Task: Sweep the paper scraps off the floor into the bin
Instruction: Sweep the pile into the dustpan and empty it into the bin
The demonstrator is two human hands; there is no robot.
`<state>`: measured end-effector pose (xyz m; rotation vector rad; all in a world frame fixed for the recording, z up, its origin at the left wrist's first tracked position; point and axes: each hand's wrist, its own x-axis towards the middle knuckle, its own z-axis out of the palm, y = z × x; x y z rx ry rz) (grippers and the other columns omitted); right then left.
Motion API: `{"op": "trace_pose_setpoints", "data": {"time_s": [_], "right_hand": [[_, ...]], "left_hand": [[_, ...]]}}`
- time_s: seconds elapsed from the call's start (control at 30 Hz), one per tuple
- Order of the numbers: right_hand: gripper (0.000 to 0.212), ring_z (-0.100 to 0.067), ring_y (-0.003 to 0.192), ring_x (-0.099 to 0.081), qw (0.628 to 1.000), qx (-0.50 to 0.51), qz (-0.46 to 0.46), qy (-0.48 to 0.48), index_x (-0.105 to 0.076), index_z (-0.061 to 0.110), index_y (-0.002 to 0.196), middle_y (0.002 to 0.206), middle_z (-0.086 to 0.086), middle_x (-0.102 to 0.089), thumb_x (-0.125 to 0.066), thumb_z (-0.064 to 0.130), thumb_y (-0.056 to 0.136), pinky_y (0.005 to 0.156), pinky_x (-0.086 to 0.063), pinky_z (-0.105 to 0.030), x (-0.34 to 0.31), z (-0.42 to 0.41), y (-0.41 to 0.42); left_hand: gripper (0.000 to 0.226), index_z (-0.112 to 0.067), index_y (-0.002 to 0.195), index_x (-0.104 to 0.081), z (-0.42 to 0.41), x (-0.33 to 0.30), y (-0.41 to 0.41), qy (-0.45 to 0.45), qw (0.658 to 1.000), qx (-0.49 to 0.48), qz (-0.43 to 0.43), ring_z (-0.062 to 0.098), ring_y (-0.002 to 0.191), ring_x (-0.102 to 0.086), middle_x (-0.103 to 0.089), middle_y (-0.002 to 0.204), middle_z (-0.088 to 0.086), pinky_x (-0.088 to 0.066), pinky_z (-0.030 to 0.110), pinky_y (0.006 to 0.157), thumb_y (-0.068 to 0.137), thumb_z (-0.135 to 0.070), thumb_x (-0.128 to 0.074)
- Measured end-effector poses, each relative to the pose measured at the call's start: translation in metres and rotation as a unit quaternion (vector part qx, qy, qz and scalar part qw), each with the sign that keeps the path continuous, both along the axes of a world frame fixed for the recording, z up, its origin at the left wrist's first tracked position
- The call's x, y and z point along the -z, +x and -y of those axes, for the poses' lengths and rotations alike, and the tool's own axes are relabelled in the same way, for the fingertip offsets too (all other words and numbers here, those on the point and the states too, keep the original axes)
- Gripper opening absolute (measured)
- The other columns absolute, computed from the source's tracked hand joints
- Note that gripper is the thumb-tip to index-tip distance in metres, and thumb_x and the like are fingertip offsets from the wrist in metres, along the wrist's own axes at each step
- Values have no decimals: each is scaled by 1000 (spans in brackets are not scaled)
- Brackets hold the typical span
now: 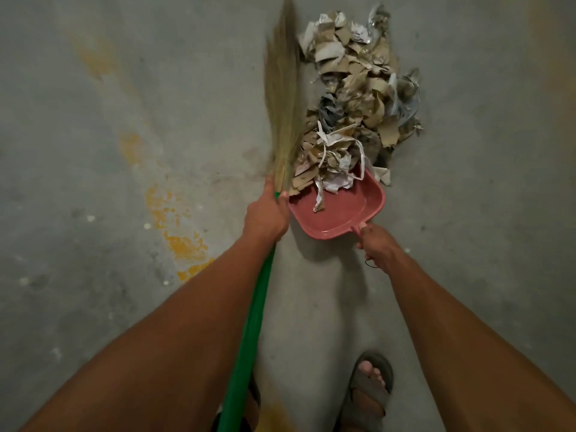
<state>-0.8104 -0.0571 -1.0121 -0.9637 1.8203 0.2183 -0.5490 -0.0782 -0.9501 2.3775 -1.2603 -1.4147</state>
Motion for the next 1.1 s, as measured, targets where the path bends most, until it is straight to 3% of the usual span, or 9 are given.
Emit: {"op": "trace_pose_setpoints", "data": {"time_s": [0.2, 0.33, 0.4, 0.5, 0.63, 0.77, 0.9, 1.0, 1.1], "right_hand": [[35, -34, 100, -56, 997, -60, -38, -8, -57, 2, 138, 118, -21, -64, -43, 16, 108, 102, -50, -52, 17, 6, -14], [43, -36, 106, -60, 1000, 1, -6, -30, -61, 8, 136, 119, -21, -66, -37, 34, 112, 104, -50, -54, 11, 2, -19], [44, -42, 115, -63, 999, 34, 7, -32, -62, 9, 135, 124, -25, -67, -35, 36, 113, 105, -50, -56, 4, -1, -21], [43, -39, 109, -64, 997, 61, 19, -41, -63, 11, 131, 114, -22, -69, -33, 37, 114, 104, -51, -57, -9, -10, -27], [39, -27, 89, -60, 995, 83, 29, -37, -62, 19, 122, 101, -13, -66, -31, 42, 114, 87, -52, -46, -11, -27, -42], [40, -18, 71, -54, 994, 98, 31, -33, -65, 23, 123, 94, -10, -67, -33, 44, 113, 58, -38, -29, -2, -44, -47], [37, -16, 71, -54, 994, 97, 39, -39, -64, 25, 126, 90, -6, -66, -34, 41, 114, 61, -40, -30, -4, -53, -46], [39, -15, 72, -56, 994, 93, 44, -47, -64, 23, 132, 86, -3, -66, -34, 40, 114, 75, -44, -33, -8, -58, -50], [40, -22, 84, -60, 997, 59, 40, -42, -64, 19, 133, 86, -3, -66, -36, 40, 114, 83, -45, -35, -13, -61, -54]], "left_hand": [[65, -42, 168, -10, -43, 18, -52, 10, 994, 103, -17, 48, 111, -66, -67, 126, 29, -55, 50, 99, 110, -42, -41], [66, -50, 166, -6, -112, -1, -66, -2, 995, 91, -36, 40, 88, -71, -73, 103, 22, -60, 49, 85, 110, -48, -41], [63, -52, 165, -7, -137, -22, -71, -14, 998, 47, -43, 31, 77, -69, -72, 93, 14, -60, 47, 77, 110, -52, -39], [61, -50, 165, -11, -143, -47, -78, -30, 999, -16, -38, 15, 67, -61, -68, 87, 4, -53, 37, 67, 110, -51, -38], [61, -50, 166, -8, -115, -52, -94, -57, 997, -25, -55, 12, 67, -62, -66, 83, 0, -49, 33, 63, 111, -51, -36], [62, -51, 165, -5, -87, -20, -119, -57, 995, 44, -70, 22, 79, -68, -71, 97, 9, -54, 35, 74, 111, -52, -36], [66, -52, 163, 2, -109, 6, -126, 2, 992, 119, -49, 40, 98, -69, -70, 117, 23, -59, 52, 93, 110, -53, -36], [65, -53, 164, -1, -144, -10, -113, -5, 994, 97, -52, 27, 81, -69, -71, 99, 13, -58, 39, 79, 111, -51, -38], [59, -58, 162, -12, -161, -37, -92, -42, 997, 49, -50, 10, 64, -63, -67, 79, 1, -44, 22, 57, 110, -52, -39]]}}
